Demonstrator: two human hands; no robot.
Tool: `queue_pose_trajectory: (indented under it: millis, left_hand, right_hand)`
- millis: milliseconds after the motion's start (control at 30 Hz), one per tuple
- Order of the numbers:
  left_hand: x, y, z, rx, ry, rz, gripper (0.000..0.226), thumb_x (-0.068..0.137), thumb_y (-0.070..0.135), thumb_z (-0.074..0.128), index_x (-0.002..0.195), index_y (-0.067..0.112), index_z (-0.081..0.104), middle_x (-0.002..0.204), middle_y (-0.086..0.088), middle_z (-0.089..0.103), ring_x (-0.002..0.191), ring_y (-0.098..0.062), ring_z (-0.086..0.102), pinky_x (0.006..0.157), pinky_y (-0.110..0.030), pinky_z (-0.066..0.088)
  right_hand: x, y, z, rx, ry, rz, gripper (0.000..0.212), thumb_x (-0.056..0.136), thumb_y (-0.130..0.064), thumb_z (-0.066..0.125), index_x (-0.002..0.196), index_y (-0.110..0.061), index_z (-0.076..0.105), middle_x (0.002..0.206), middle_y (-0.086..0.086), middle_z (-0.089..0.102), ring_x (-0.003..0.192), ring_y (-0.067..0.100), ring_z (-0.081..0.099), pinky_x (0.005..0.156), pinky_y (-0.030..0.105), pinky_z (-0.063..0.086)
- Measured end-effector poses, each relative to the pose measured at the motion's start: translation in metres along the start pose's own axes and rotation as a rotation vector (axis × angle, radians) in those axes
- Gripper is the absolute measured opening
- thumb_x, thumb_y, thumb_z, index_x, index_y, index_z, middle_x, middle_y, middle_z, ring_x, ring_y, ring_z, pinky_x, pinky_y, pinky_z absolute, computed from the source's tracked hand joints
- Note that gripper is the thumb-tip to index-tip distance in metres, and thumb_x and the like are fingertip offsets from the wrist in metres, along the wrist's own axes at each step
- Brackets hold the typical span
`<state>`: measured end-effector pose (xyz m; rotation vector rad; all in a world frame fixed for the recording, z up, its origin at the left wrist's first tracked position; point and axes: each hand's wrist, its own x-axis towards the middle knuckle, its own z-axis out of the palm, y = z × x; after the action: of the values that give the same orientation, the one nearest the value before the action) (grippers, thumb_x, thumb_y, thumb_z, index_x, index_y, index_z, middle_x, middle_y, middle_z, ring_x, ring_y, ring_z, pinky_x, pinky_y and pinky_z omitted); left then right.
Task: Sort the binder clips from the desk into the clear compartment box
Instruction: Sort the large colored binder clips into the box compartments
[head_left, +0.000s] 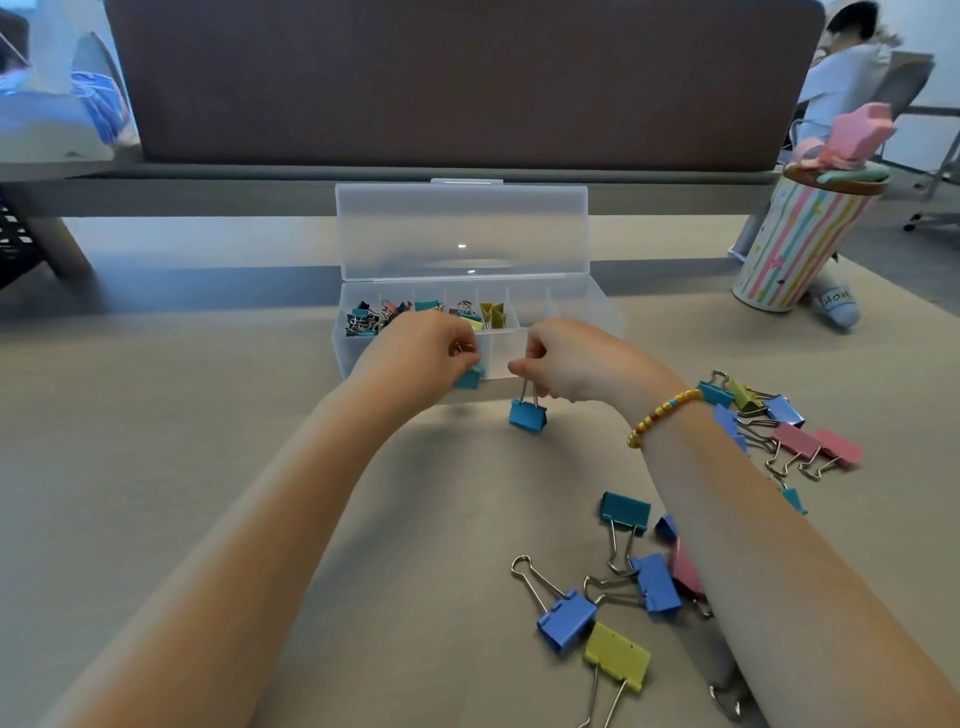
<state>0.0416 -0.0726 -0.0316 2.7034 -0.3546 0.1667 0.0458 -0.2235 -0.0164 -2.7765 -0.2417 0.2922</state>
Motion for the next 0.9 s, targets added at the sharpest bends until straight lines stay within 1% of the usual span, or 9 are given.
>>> queue_pose_trajectory:
  millis: [133,233,333,433,533,633,733,800,900]
  left_hand:
    - [0.0,-0.002,0.002,-0.09,0.035,-0.043,0.012,0.092,0.022,0.055,0.098,0.012,0.059,0.097,-0.002,0.06,0.087,-0.014,0.052,0.078,-0.024,0.044]
    - [-0.001,-0.007,0.005,-0.075,-0.034,-0.068,0.008,0.092,0.02,0.055,0.09,0.014,0.049,0.094,-0.002,0.058,0.087,-0.018,0.057,0.075,-0.026,0.048]
    - [-0.002,-0.012,0.011,-0.032,-0.176,-0.087,0.008,0.092,0.02,0.054,0.095,0.014,0.05,0.097,-0.003,0.057,0.088,-0.018,0.056,0.075,-0.025,0.048]
    - [-0.001,-0.013,0.017,0.006,-0.188,-0.077,0.015,0.092,0.02,0.054,0.105,0.012,0.054,0.105,-0.006,0.058,0.09,-0.017,0.051,0.084,-0.027,0.046]
    - [-0.001,-0.013,0.02,0.032,-0.176,-0.068,0.017,0.092,0.017,0.055,0.108,0.012,0.054,0.113,-0.007,0.059,0.091,-0.015,0.048,0.083,-0.024,0.041]
    - [-0.002,-0.014,0.02,0.11,-0.202,-0.031,0.021,0.093,0.02,0.052,0.113,0.014,0.052,0.116,-0.007,0.057,0.097,-0.018,0.05,0.085,-0.026,0.042]
    - [-0.003,-0.009,0.019,0.236,-0.192,0.028,0.027,0.098,0.028,0.039,0.12,0.013,0.047,0.118,-0.01,0.051,0.105,-0.021,0.048,0.09,-0.031,0.042]
    - [-0.004,-0.003,0.015,0.227,-0.219,0.021,0.028,0.1,0.027,0.034,0.12,0.01,0.043,0.113,-0.01,0.052,0.098,-0.02,0.05,0.085,-0.03,0.043]
    - [-0.004,0.0,0.007,0.05,-0.232,-0.025,0.01,0.098,0.021,0.04,0.101,0.012,0.044,0.096,-0.007,0.055,0.083,-0.019,0.056,0.075,-0.029,0.048]
  right_hand:
    - [0.002,0.0,0.001,0.069,0.043,0.025,0.021,0.097,-0.021,0.048,0.077,-0.015,0.047,0.097,0.013,0.066,0.078,0.022,0.065,0.068,0.029,0.052]
    - [0.003,0.001,0.002,0.07,0.083,0.022,0.025,0.096,-0.017,0.049,0.073,-0.02,0.04,0.097,0.012,0.061,0.078,0.023,0.064,0.058,0.025,0.047]
    - [0.006,0.004,0.009,0.023,0.102,0.014,0.009,0.094,-0.015,0.051,0.088,-0.015,0.044,0.096,0.01,0.057,0.079,0.022,0.056,0.053,0.022,0.04]
    - [0.009,0.005,0.018,0.015,0.101,0.0,0.008,0.093,-0.013,0.053,0.094,-0.016,0.045,0.095,0.007,0.054,0.083,0.021,0.047,0.053,0.021,0.031]
    - [0.011,0.004,0.026,0.007,0.099,0.005,0.013,0.093,-0.015,0.054,0.106,-0.013,0.054,0.102,0.008,0.057,0.085,0.019,0.046,0.068,0.024,0.036]
    - [0.012,0.004,0.031,-0.013,0.131,0.002,0.017,0.093,-0.017,0.055,0.108,-0.012,0.054,0.11,0.01,0.06,0.086,0.02,0.047,0.071,0.027,0.035]
    - [0.012,0.001,0.037,-0.037,0.141,-0.04,0.025,0.092,-0.018,0.055,0.116,-0.013,0.049,0.117,0.01,0.058,0.1,0.024,0.053,0.077,0.029,0.041]
    - [0.01,-0.002,0.038,-0.018,0.16,-0.065,0.03,0.093,-0.017,0.053,0.122,-0.013,0.048,0.121,0.009,0.057,0.107,0.024,0.054,0.084,0.029,0.044]
    - [0.008,-0.005,0.037,-0.003,0.168,-0.087,0.018,0.095,-0.013,0.048,0.113,-0.013,0.051,0.119,0.012,0.058,0.106,0.024,0.053,0.077,0.025,0.039]
